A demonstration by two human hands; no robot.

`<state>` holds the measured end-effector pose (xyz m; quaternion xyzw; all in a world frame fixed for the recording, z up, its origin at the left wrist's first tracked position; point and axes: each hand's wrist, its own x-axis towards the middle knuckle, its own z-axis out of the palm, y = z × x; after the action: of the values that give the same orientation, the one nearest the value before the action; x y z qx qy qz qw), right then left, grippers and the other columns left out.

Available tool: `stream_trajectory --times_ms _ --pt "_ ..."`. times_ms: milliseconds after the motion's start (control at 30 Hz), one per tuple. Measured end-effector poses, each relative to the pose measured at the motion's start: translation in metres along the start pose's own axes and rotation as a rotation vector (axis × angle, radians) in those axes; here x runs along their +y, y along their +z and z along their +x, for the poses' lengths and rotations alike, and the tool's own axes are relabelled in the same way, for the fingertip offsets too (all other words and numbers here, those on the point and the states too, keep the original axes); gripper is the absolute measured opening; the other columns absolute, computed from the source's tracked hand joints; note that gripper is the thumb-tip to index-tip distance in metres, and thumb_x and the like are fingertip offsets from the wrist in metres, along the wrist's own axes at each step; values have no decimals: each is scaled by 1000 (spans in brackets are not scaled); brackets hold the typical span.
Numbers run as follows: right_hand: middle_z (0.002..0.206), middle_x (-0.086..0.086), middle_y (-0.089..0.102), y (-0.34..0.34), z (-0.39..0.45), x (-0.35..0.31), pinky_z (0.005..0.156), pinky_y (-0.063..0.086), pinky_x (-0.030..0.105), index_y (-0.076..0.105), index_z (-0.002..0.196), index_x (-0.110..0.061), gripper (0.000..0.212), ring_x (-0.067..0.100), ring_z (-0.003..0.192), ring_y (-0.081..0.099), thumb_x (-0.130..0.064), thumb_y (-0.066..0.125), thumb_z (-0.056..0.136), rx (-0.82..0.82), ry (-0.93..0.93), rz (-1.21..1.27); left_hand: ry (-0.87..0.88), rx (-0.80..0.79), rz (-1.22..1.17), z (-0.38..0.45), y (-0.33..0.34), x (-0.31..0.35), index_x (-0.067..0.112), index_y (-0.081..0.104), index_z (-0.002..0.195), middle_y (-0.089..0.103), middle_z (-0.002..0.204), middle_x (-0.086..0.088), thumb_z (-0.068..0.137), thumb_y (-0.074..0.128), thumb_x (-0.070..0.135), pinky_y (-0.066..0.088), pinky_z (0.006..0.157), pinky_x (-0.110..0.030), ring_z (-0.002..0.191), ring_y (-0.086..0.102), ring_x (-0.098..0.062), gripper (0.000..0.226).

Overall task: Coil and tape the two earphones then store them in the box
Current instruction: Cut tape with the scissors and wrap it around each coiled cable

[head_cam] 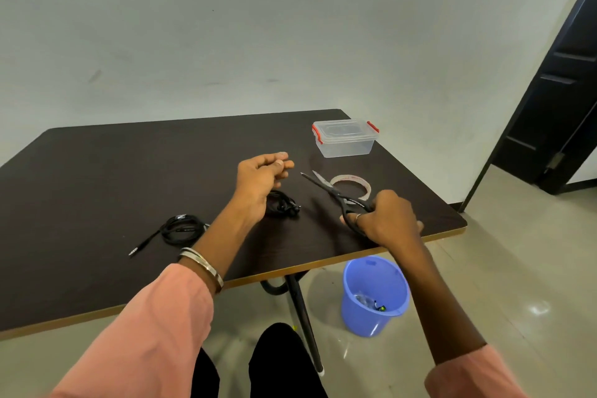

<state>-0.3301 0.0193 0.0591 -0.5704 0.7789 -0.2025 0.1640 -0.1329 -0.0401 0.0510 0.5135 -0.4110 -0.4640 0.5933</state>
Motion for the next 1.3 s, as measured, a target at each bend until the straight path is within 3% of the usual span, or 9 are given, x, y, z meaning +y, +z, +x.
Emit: stream_trajectory --times_ms 100,267,500,667,767,900,1000,1133,1300 --pt "93 8 61 7 -1 2 90 40 45 55 88 -14 42 30 102 55 -50 72 77 109 12 -10 -69 11 -100 -5 -13 0 12 70 101 75 89 0 94 54 2 49 69 -24 77 66 -10 20" --pt "114 20 60 9 18 17 93 37 49 62 99 -5 39 38 115 47 -41 67 84 339 133 -29 -83 9 -156 -11 -25 1 12 70 99 75 92 -3 94 53 2 51 74 -26 80 67 -12 20" --pt "120 24 55 19 27 32 91 38 46 62 105 -4 34 39 118 43 -34 62 89 334 218 -127 -86 -23 -130 -11 -18 -7 11 69 102 75 93 -3 93 54 0 52 79 -27 85 68 -15 20" --pt "118 18 57 16 23 24 95 33 50 53 91 -16 19 37 119 44 -33 61 89 243 198 -208 -47 -38 -41 -14 -15 -10 10 68 106 73 96 -3 92 56 0 51 73 -24 84 66 -13 21" --pt "112 12 60 10 10 16 100 27 55 46 84 -20 22 35 121 45 -35 61 89 198 175 -262 -9 -49 4 -16 -16 -7 12 69 105 73 96 -2 92 57 0 50 71 -23 82 65 -11 21" --pt "110 10 61 4 -7 4 100 26 56 54 87 -19 18 33 120 46 -36 59 91 290 99 -319 8 -62 10 -17 -19 -4 14 69 102 73 95 -1 91 58 1 50 70 -23 82 65 -12 20" --pt "107 9 64 4 -10 -14 95 33 49 65 102 -15 26 28 111 53 -38 60 91 277 -31 -149 4 -77 -1 -20 -23 -5 13 69 103 74 97 -2 90 60 1 51 71 -23 83 66 -13 21" --pt "90 2 72 14 -18 -44 87 51 38 73 93 -15 20 15 88 65 -33 67 87 55 -346 411 21 -115 -16 -25 -29 -5 13 70 105 74 99 -5 89 63 4 51 74 -25 83 66 -13 20" --pt "88 10 73 28 -20 -79 70 53 30 73 94 -7 31 16 77 65 -36 65 88 -369 -151 891 98 -155 9 -28 -40 -4 15 69 106 72 97 -8 86 67 2 50 66 -22 84 66 -11 24"
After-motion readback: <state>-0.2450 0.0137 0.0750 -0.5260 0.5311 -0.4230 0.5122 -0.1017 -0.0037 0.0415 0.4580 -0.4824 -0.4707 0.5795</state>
